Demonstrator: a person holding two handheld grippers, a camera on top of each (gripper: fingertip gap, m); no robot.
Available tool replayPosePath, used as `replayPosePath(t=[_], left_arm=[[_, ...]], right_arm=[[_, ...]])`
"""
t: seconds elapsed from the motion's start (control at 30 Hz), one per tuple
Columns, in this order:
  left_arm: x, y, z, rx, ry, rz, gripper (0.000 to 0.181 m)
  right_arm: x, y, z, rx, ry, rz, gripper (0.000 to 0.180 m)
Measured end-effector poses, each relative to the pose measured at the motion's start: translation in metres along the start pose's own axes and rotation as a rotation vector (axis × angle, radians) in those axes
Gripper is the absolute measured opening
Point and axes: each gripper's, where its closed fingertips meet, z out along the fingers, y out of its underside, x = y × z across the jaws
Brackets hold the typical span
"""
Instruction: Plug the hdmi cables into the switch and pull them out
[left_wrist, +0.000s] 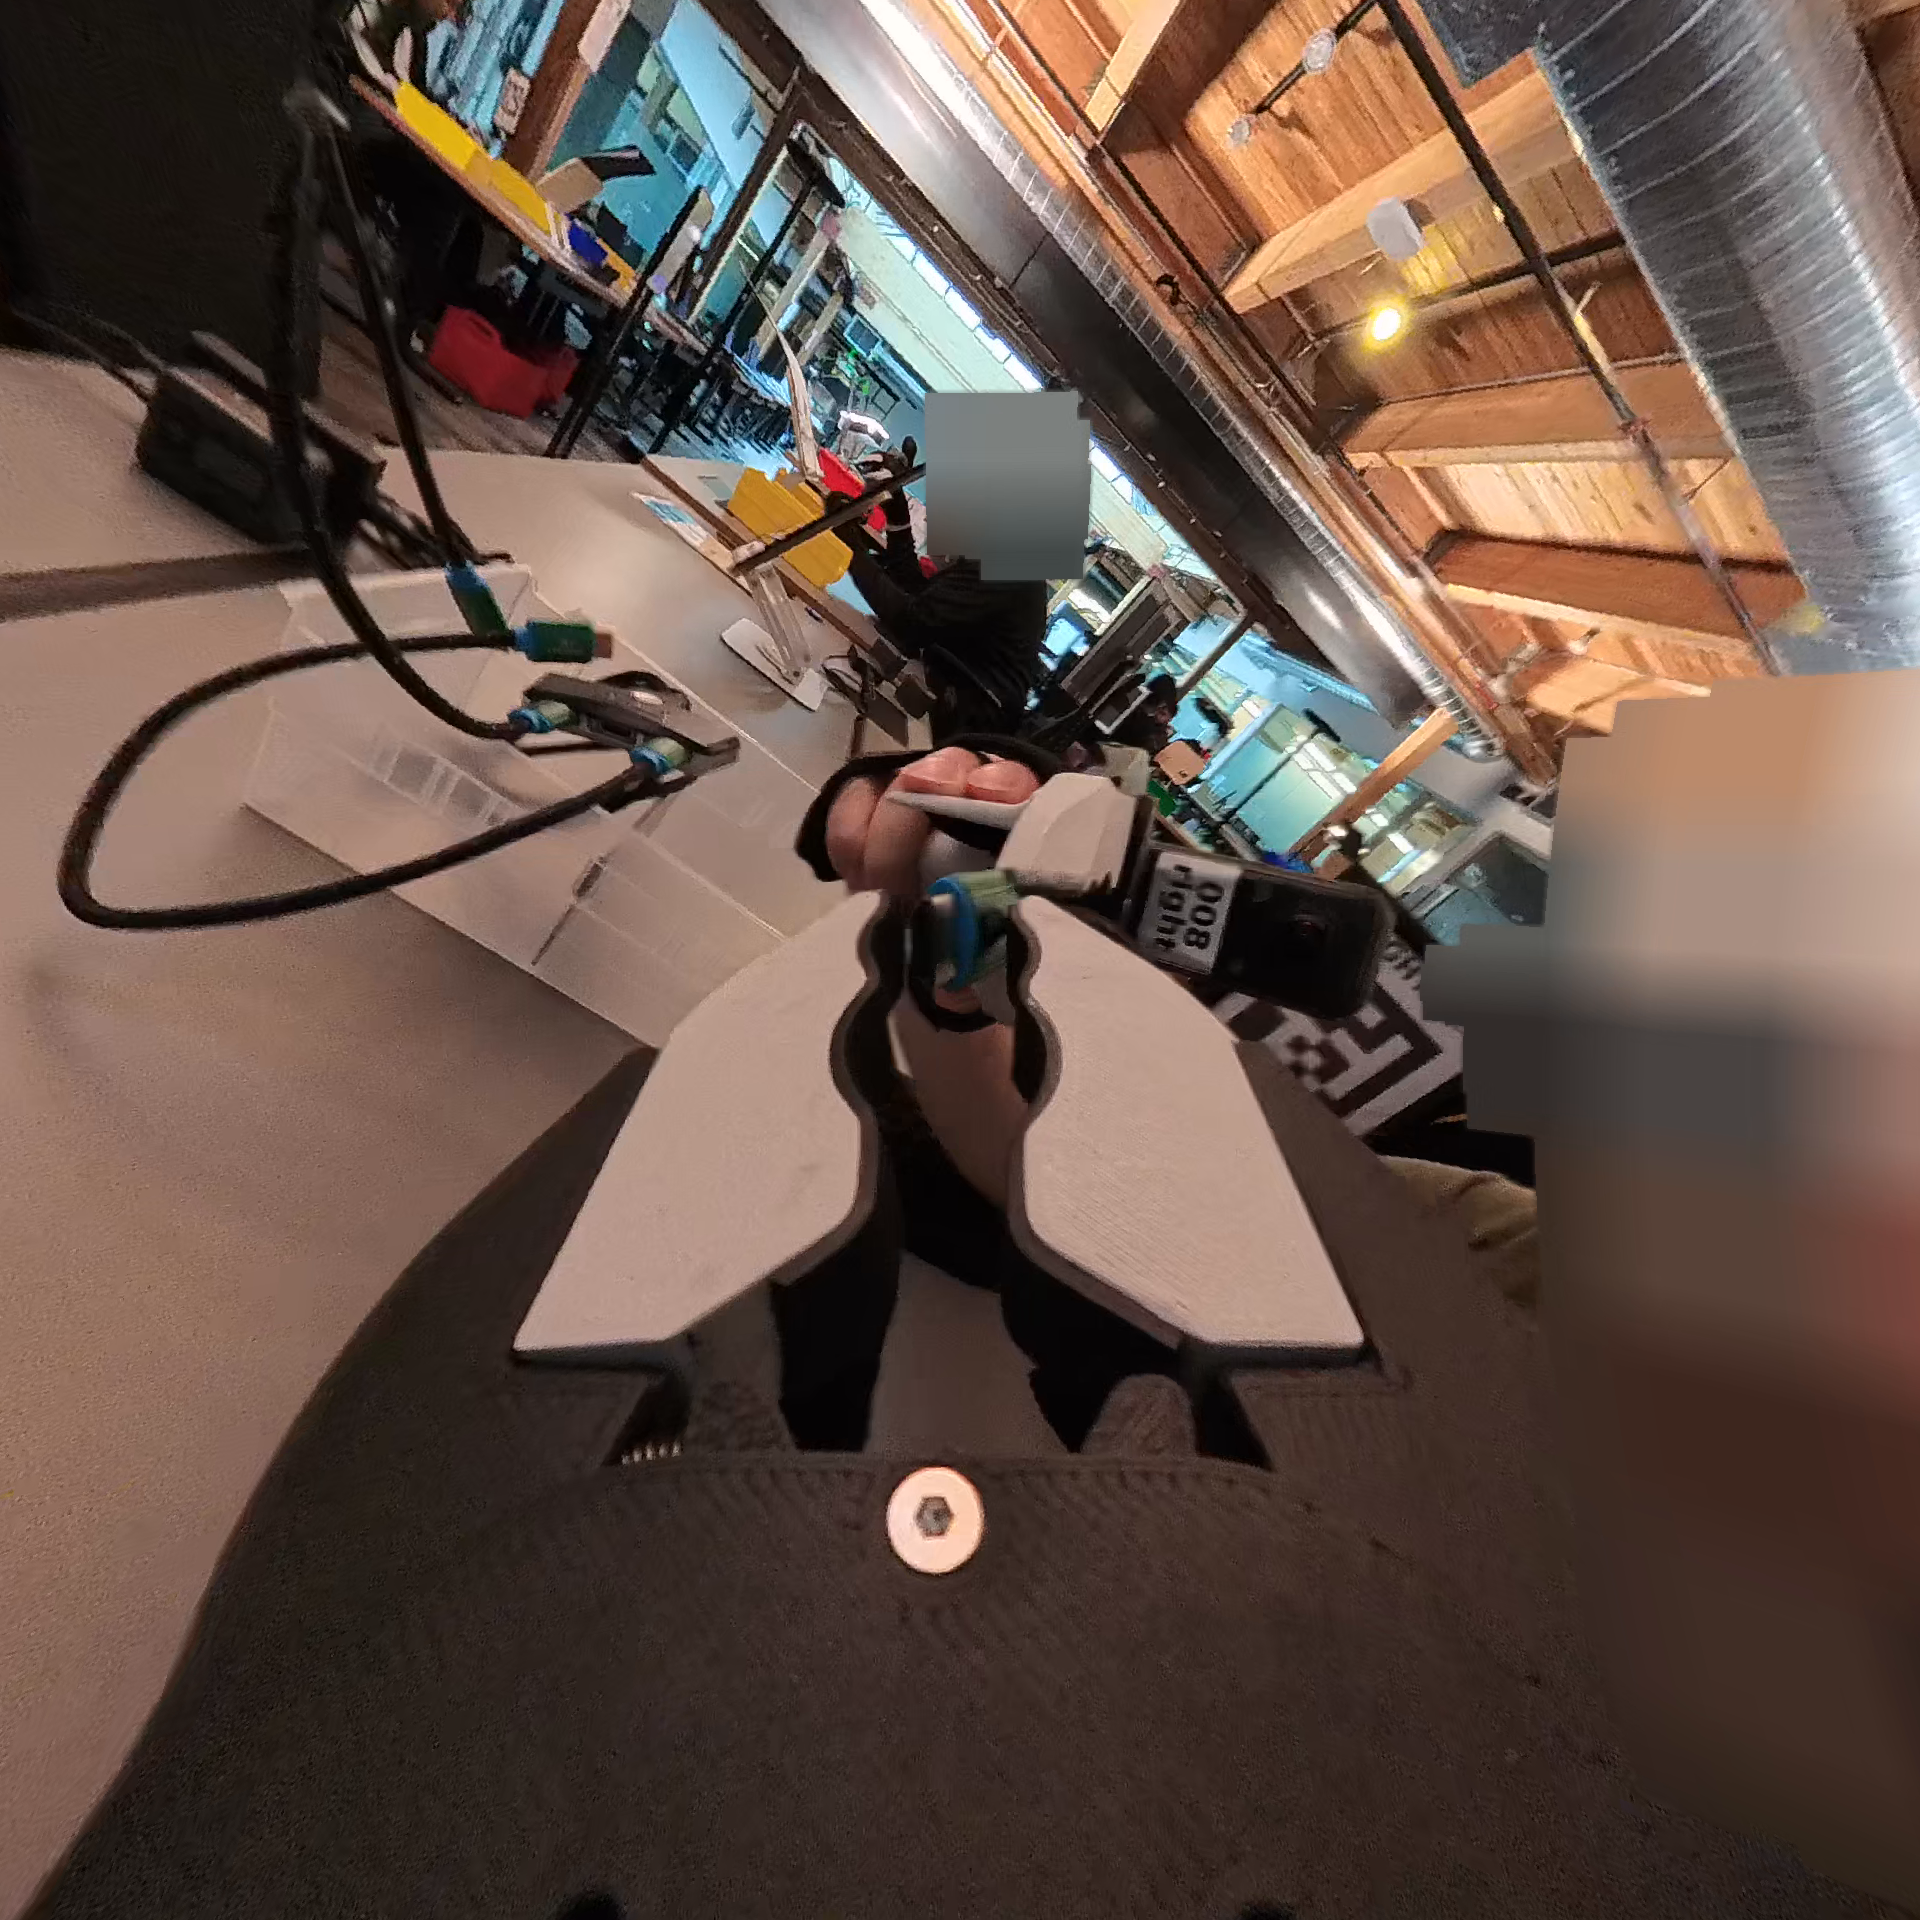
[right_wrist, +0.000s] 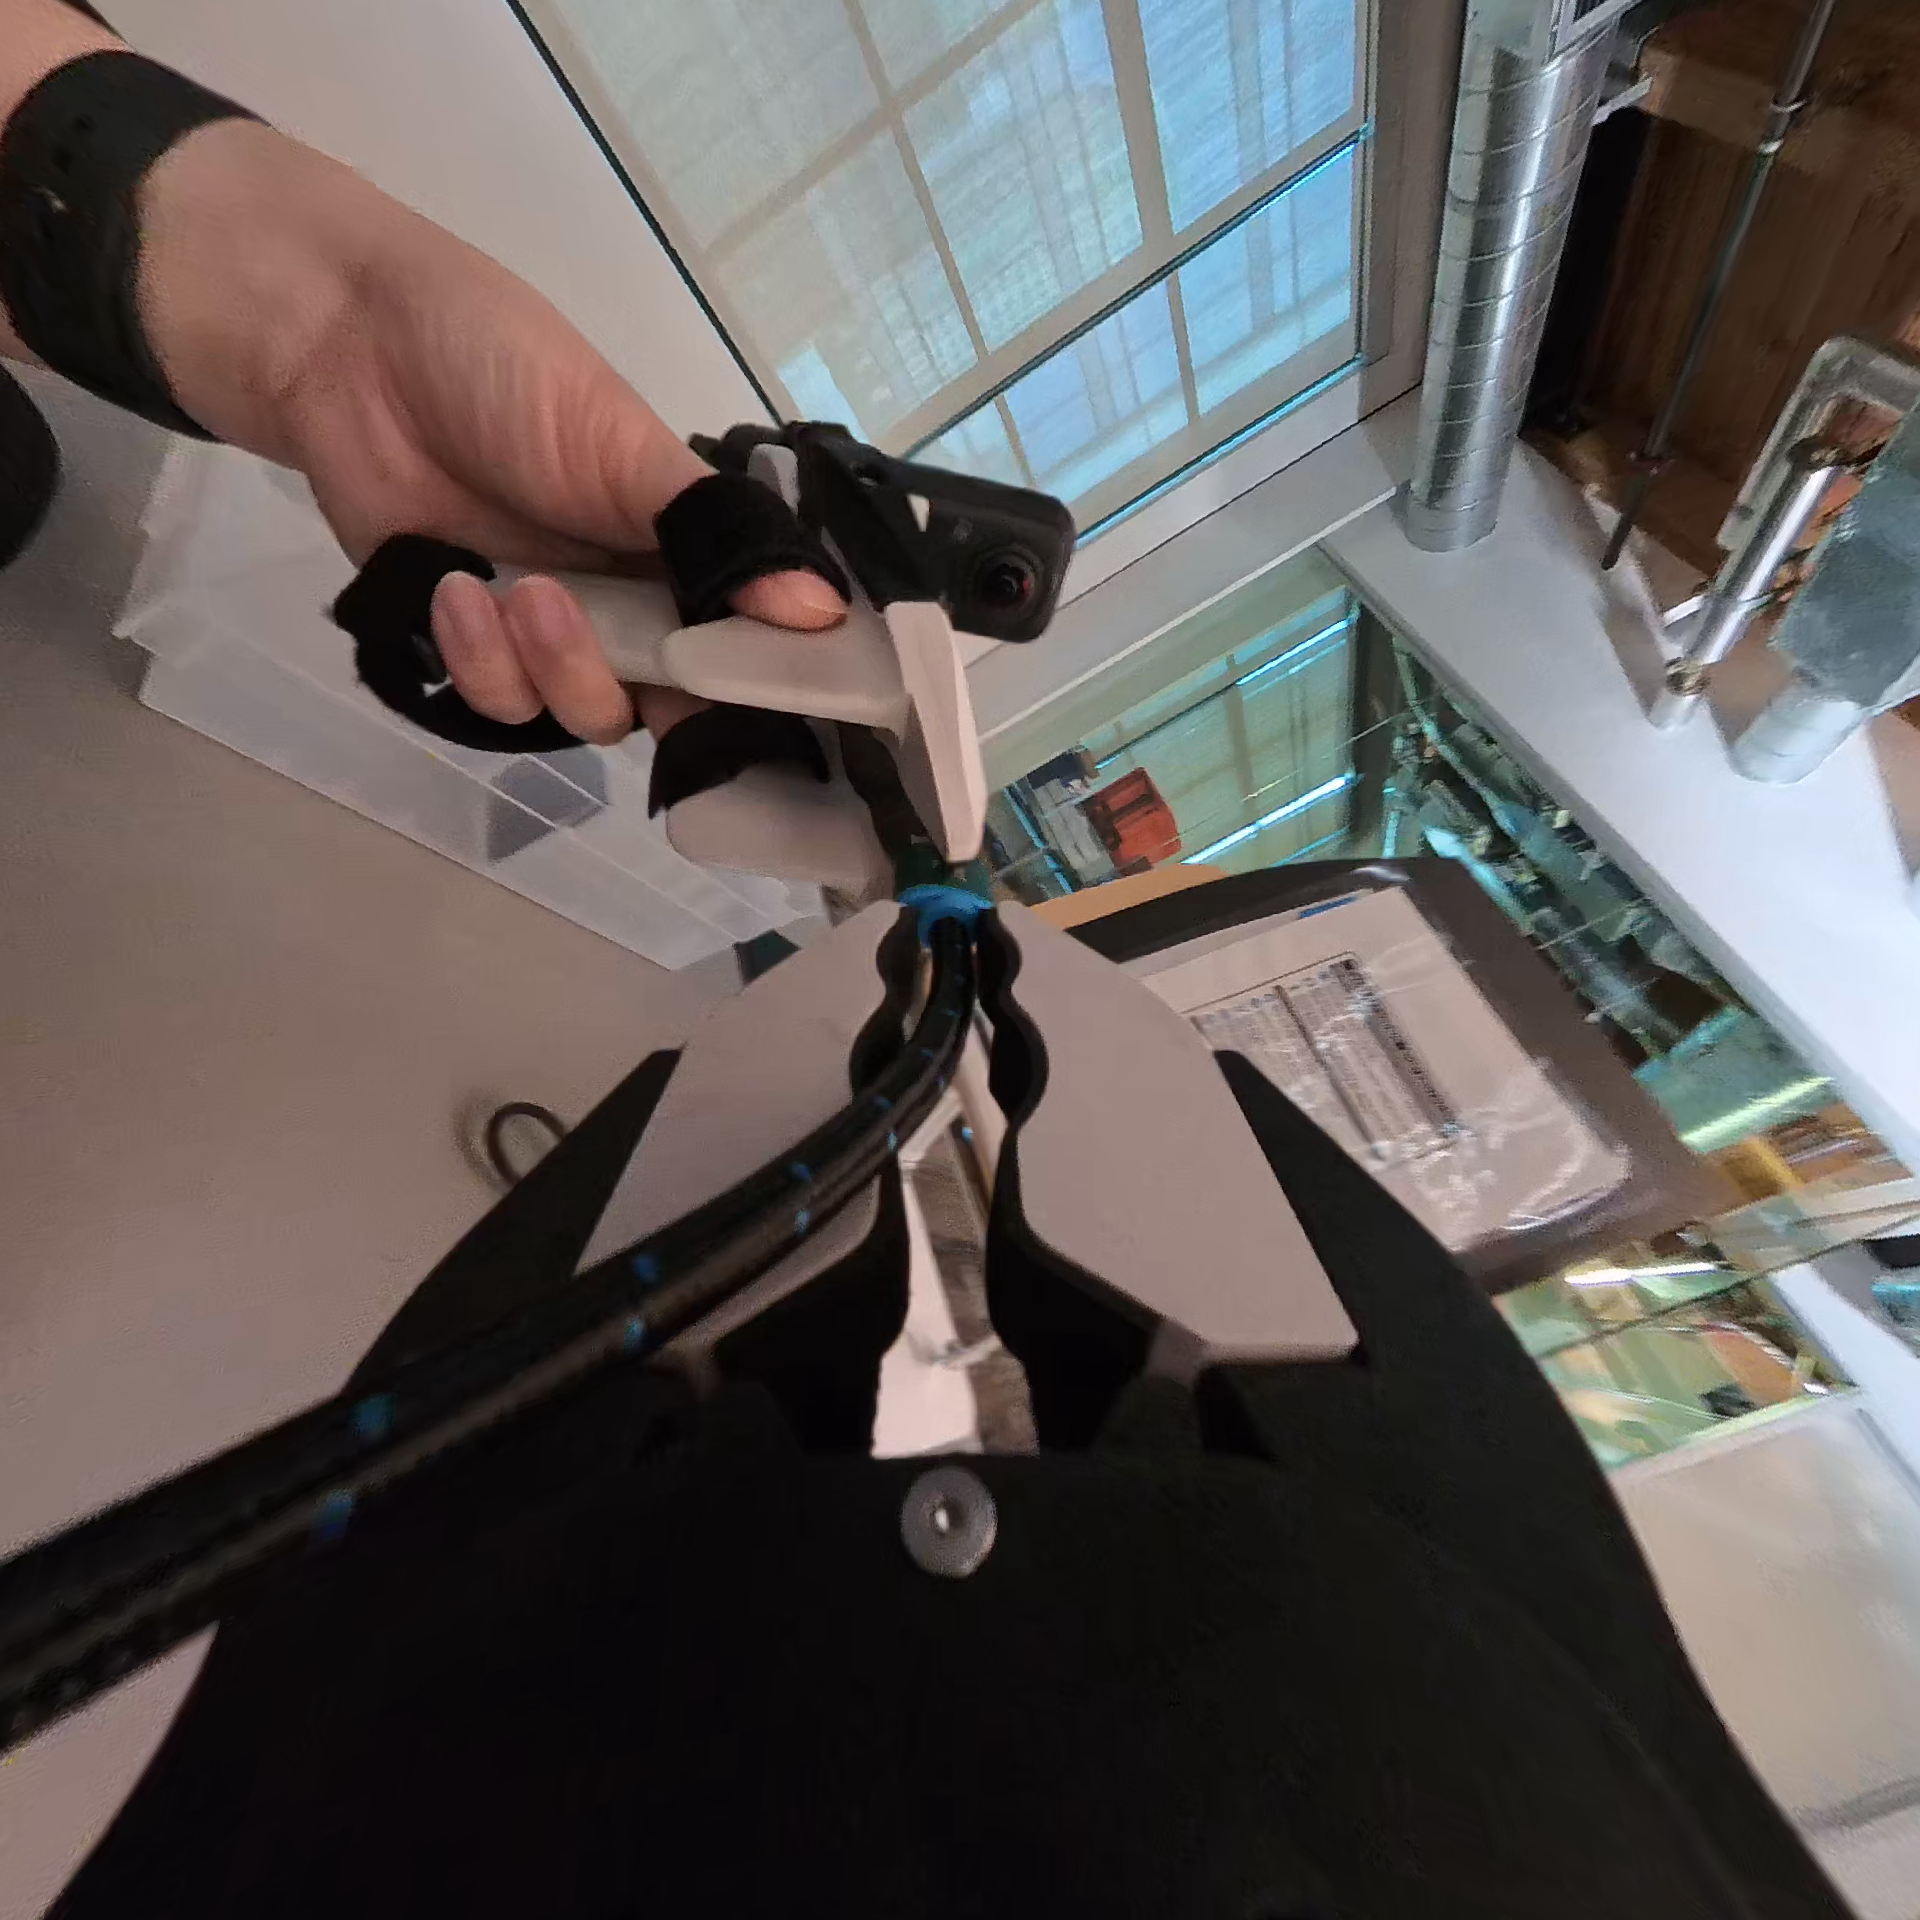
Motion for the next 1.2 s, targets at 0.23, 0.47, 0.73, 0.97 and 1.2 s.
replayPosePath(t=[0.23,0.47,0.73,0.97,1.2], left_arm=[[-0.081,0.006,-0.014,-0.041,-0.515,0.289,0.072],[-0.175,0.057,-0.01,-0.314,-0.79,0.449,0.084],[-0.229,0.062,-0.031,-0.492,-0.94,0.561,0.092],[-0.261,0.077,-0.043,-0.568,-0.952,0.535,0.102],[-0.26,0.079,-0.037,-0.559,-0.919,0.504,0.07]], right_arm=[[0.067,-0.019,-0.041,0.002,0.181,-0.016,0.011],[0.104,-0.04,-0.074,0.079,0.265,0.066,0.012],[0.114,-0.041,-0.086,0.099,0.28,0.091,0.011],[0.117,-0.038,-0.088,0.088,0.282,0.096,0.011],[0.112,-0.033,-0.079,0.065,0.257,0.097,0.012]])
